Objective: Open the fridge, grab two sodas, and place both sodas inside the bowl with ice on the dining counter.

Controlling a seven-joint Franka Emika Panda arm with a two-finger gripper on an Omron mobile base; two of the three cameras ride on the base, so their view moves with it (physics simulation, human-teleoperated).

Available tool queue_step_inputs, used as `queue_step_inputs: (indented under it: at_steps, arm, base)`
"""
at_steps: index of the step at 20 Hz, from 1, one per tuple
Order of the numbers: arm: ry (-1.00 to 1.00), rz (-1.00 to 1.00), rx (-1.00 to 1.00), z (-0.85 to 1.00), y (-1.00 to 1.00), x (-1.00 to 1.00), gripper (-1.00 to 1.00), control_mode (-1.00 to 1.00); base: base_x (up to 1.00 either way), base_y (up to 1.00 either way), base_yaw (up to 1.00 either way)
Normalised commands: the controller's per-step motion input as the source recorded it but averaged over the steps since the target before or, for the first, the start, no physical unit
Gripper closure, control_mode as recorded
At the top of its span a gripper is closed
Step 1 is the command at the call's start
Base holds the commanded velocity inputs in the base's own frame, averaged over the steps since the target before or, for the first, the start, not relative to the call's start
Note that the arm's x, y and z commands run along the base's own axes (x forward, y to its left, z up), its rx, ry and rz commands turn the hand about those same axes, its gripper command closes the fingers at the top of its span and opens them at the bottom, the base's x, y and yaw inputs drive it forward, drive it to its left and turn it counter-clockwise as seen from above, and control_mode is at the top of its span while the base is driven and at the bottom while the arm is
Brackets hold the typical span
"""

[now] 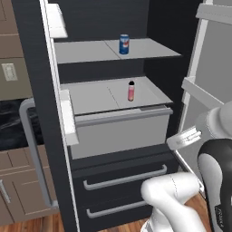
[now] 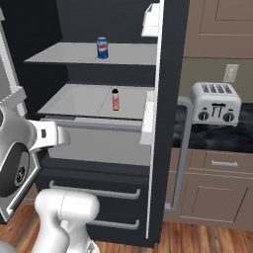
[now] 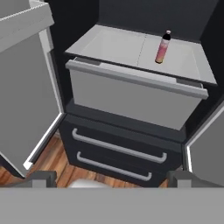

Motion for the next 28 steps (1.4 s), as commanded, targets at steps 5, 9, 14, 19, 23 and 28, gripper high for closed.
queue_step_inputs:
  at_steps: [5, 9, 14, 19, 23, 28]
  arm:
    - [0.0, 0.0, 0.0, 0.0, 0.0, 0.0, -1.0, 1.0]
    - [0.0, 0.0, 0.0, 0.0, 0.0, 0.0, -1.0, 1.0]
    - [0.0, 0.0, 0.0, 0.0, 0.0, 0.0, -1.0, 1.0]
    - [0.0, 0.0, 0.0, 0.0, 0.0, 0.0, -1.0, 1.0]
    - [0.0, 0.0, 0.0, 0.0, 0.0, 0.0, -1.0, 1.0]
    - [0.0, 0.0, 0.0, 0.0, 0.0, 0.0, -1.0, 1.0]
  base:
    - [0.68, 0.07, -0.11]
    - [0.56, 0.08, -0.06]
    - [0.43, 0.07, -0.01]
    - [0.25, 0.0, 0.0]
    - [0.27, 0.0, 0.01]
    - [0.31, 0.0, 0.02]
